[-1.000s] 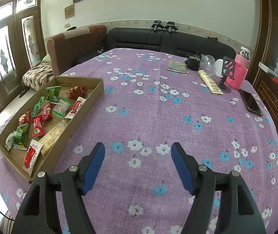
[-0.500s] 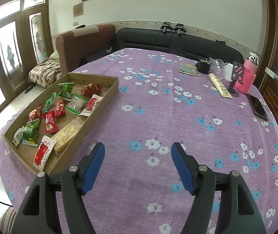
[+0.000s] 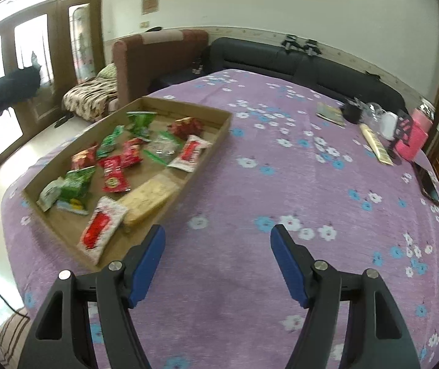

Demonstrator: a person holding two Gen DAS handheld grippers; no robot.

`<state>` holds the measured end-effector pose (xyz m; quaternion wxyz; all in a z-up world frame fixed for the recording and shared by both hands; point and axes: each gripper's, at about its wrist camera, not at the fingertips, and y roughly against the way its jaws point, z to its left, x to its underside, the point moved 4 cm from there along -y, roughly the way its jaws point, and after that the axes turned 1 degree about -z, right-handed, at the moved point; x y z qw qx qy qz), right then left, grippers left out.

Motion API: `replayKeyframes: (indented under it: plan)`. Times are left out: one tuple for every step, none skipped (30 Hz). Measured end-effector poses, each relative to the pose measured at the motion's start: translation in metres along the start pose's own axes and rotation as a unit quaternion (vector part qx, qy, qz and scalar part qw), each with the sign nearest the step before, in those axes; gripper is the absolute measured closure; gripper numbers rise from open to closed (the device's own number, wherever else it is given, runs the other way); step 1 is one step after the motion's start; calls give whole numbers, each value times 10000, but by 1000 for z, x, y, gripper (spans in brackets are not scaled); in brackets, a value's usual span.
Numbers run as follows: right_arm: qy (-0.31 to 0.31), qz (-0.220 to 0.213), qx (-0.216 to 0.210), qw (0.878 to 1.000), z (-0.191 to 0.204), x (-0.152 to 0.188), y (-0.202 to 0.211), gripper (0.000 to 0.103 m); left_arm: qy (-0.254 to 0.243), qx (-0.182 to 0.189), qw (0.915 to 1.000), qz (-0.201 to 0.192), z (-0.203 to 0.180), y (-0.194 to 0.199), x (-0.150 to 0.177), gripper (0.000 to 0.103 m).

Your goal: Organize snacks

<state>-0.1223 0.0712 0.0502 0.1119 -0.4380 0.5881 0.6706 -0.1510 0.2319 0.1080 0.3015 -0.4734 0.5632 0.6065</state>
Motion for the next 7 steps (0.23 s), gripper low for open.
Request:
replayKeyframes:
  plan:
    - [62,-13,-25,10000,5,0,1,33,1,2,10000,29,1,-2,1,0]
    - [143,-34,-58,9999,12,0,2,33,11,7,10000,63,2,-3,2,0]
    - [184,-48,-78,9998,16,0,2,33,17,22,9999,102,2,-4,3,0]
    - [228,-62,-99,9997,19,0,3,33,26,73,9998,162,1,-5,3,0]
    - [264,-77,-117,9996,22,-1,4,33,34,117,9997,212,2,-6,3,0]
    - [270,-95,-123,9995,23,-1,5,33,32,170,9995,281,0,-7,4,0]
    - [253,-117,-122,9995,22,-2,6,33,10,253,9990,379,-3,-9,5,0]
